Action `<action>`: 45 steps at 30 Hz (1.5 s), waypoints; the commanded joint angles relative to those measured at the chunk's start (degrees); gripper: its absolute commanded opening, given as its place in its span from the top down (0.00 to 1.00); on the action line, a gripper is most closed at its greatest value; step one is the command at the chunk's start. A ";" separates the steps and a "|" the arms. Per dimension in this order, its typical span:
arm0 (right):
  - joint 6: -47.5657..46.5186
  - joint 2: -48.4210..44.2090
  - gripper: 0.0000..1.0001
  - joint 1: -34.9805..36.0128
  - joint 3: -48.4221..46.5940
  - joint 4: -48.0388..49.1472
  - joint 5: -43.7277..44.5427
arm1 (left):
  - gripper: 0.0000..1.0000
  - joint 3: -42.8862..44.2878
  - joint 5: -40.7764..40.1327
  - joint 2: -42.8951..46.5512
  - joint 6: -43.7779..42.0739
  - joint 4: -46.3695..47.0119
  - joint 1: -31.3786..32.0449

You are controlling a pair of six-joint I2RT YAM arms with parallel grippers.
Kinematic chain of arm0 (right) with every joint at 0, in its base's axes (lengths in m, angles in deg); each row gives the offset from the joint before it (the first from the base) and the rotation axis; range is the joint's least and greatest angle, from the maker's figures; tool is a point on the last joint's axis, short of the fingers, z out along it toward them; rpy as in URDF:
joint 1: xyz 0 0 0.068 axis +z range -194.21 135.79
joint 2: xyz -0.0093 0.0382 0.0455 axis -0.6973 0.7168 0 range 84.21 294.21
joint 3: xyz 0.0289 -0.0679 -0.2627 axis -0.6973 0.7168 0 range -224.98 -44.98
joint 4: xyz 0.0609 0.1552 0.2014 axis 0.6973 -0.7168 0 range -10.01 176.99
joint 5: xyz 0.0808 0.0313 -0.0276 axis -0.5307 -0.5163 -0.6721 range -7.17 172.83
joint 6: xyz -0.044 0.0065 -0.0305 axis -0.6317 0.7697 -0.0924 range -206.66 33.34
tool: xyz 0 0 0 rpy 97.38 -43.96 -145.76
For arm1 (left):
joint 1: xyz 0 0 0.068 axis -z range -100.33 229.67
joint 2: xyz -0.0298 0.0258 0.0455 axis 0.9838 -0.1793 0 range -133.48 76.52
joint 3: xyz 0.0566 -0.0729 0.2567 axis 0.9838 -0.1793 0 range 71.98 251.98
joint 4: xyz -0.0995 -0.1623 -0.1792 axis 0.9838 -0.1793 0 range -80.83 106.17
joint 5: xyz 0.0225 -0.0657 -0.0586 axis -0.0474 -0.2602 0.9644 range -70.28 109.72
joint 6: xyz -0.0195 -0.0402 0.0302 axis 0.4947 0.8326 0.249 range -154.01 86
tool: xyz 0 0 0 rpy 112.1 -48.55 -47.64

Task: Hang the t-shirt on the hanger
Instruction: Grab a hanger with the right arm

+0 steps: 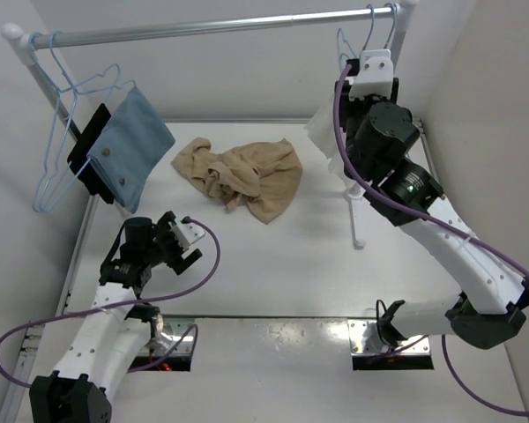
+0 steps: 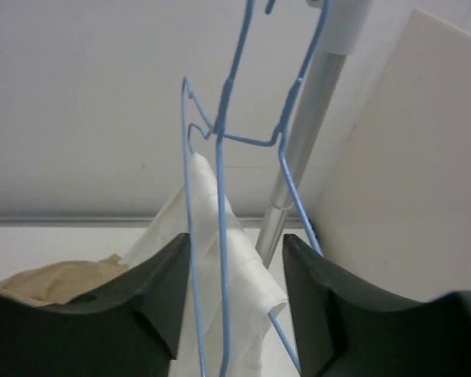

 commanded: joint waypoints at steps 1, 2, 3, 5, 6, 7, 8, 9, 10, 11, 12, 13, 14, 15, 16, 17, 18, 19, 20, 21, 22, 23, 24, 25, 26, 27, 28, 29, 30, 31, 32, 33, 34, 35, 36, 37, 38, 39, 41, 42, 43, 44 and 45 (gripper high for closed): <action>-1.94 0.08 0.46 -0.88 0.59 2.80 4.55 | 0.06 -0.53 1.22 0.97 0.69 1.54 -0.54; -1.94 0.08 0.43 -1.49 0.59 2.80 4.55 | 0.06 -0.53 1.22 0.97 0.69 1.54 -0.54; -1.33 0.69 0.40 -2.10 0.59 1.59 5.07 | 0.06 -0.53 1.22 0.97 1.30 1.54 -0.54; 1.30 1.22 0.36 -2.80 0.59 -0.87 3.85 | 0.06 -0.53 1.22 1.50 1.30 1.54 -0.54; 2.62 1.22 0.36 -3.59 0.59 -3.32 2.63 | 0.06 -0.53 1.22 1.50 1.30 1.54 -0.54; 4.80 1.22 0.34 -3.60 0.59 -4.22 2.62 | 0.06 -0.53 1.22 1.50 1.30 1.54 -0.54; 5.78 1.22 0.34 -4.38 0.59 -5.10 1.75 | 0.06 -0.53 1.22 1.50 1.30 1.54 -0.54; 6.49 1.74 0.34 -4.39 0.59 -5.63 1.74 | 0.06 -0.53 1.22 1.50 1.30 1.54 -0.54; 6.50 1.75 0.34 -5.78 0.59 -6.42 1.13 | 0.06 -0.53 1.22 1.50 1.30 1.54 -0.54; 7.98 1.75 0.34 -6.32 1.12 -6.42 1.12 | 0.06 -0.53 1.22 1.50 1.30 1.54 -0.54; 8.69 1.75 0.34 -6.94 1.12 -7.29 -0.27 | 0.06 -0.53 1.22 1.50 1.30 1.54 -0.54; 9.30 1.75 0.36 -7.46 1.64 -8.00 -0.81 | 0.06 -0.53 1.22 1.50 1.30 1.54 -0.54; 9.31 1.75 0.37 -8.25 1.65 -8.01 -1.33 | 0.06 -0.53 1.22 1.50 1.30 1.54 -0.54; 10.18 1.75 0.41 -8.26 1.65 -8.53 -2.38 | 0.06 -0.53 1.22 1.50 1.30 1.54 -0.54; 10.19 1.75 0.41 -8.96 1.65 -9.23 -3.26 | 0.06 -0.53 1.22 1.50 1.30 1.54 -0.54; 10.80 1.75 0.42 -9.48 2.26 -9.24 -4.58 | 0.06 -0.53 1.22 1.50 1.30 1.54 -0.54; 10.80 1.75 0.45 -9.49 2.26 -9.24 -5.46 | 0.06 -0.53 1.22 1.50 1.30 1.54 -0.54; 10.80 1.75 0.47 -9.49 2.96 -9.24 -6.60 | 0.06 -0.53 1.22 1.50 1.30 1.54 -0.54; 11.32 1.75 0.49 -10.01 2.97 -9.24 -7.83 | 0.06 -0.53 1.22 1.50 1.30 1.54 -0.54; 11.33 1.23 0.54 -10.02 3.49 -9.24 -8.71 | 0.06 -0.53 1.22 1.50 1.30 1.54 -0.54; 11.94 1.22 0.57 -10.02 4.02 -9.24 -9.33 | 0.06 -0.53 1.22 1.50 1.30 1.54 -0.54; 11.95 0.61 0.62 -10.02 4.02 -8.54 -9.34 | 0.06 -0.53 1.22 1.50 1.30 1.54 -0.54; 12.55 0.61 0.69 -10.02 4.02 -7.84 -9.34 | 0.06 -0.53 1.22 1.50 1.30 1.54 -0.54; 12.56 0.08 0.76 -10.54 4.72 -7.83 -9.34 | 0.06 -0.53 1.22 1.50 1.30 1.54 -0.54; 12.56 0.08 0.79 -10.54 4.73 -7.05 -9.34 | 0.06 -0.53 1.22 1.50 1.30 1.54 -0.54; 12.56 0.08 0.81 -10.54 5.25 -6.52 -9.34 | 0.06 -0.53 1.22 1.50 1.30 1.54 -0.54; 12.56 0.08 0.83 -10.54 5.25 -6.51 -9.34 | 0.06 -0.53 1.22 1.50 1.30 1.54 -0.54; 12.56 0.08 0.84 -10.54 5.25 -6.51 -9.34 | 0.06 -0.53 1.22 1.50 1.30 1.54 -0.54; 12.56 -0.44 0.84 -10.54 5.25 -6.51 -9.34 | 0.06 -0.53 1.22 1.50 1.30 1.54 -0.54; 12.56 -0.45 0.86 -10.54 5.25 -6.51 -9.86 | 0.06 -0.53 1.22 1.50 1.30 1.54 -0.54; 12.56 -0.45 0.88 -10.54 5.25 -6.51 -9.86 | 0.06 -0.53 1.22 1.50 1.30 1.54 -0.54; 12.56 -0.45 0.89 -10.54 5.25 -6.51 -9.86 | 0.06 -1.05 1.22 1.50 1.30 1.54 -0.54; 12.56 -0.45 0.91 -10.54 5.25 -6.51 -9.86 | 0.06 -1.05 1.22 1.50 1.30 1.54 -0.54; 12.56 -0.45 0.95 -10.54 5.25 -6.51 -9.86 | 0.06 -1.05 1.22 1.50 1.30 1.54 -0.54; 12.56 -0.45 0.97 -10.54 5.25 -6.51 -10.47 | 0.06 -1.05 1.22 1.50 1.30 1.54 -0.54; 12.56 -1.06 0.97 -10.54 5.25 -6.51 -10.48 | 0.06 -1.05 1.22 1.50 1.30 1.54 -0.54; 12.56 -1.06 0.97 -10.54 5.25 -6.51 -11.00 | 0.05 -1.05 1.22 1.50 1.30 1.54 -0.54; 12.56 -1.59 0.92 -10.54 5.25 -6.51 -11.62 | 0.05 -1.05 1.22 1.50 1.30 1.54 -0.54; 12.56 -2.11 0.86 -10.54 5.25 -7.12 -12.14 | 0.05 -1.05 1.22 1.50 1.30 1.54 -0.54; 12.56 -2.12 0.84 -10.54 5.25 -7.13 -12.67 | 0.05 -1.05 1.22 1.50 1.30 1.54 -0.54; 12.56 -2.12 0.83 -10.54 5.25 -7.13 -12.68 | 0.05 -1.05 1.22 1.50 1.30 1.54 -0.54; 12.56 -2.12 0.79 -10.54 5.25 -7.13 -12.68 | 0.05 -1.05 1.22 1.50 1.30 1.54 -0.54; 12.56 -2.12 0.71 -10.54 5.25 -7.13 -12.68 | 0.05 -1.05 1.22 1.50 1.30 1.54 -0.54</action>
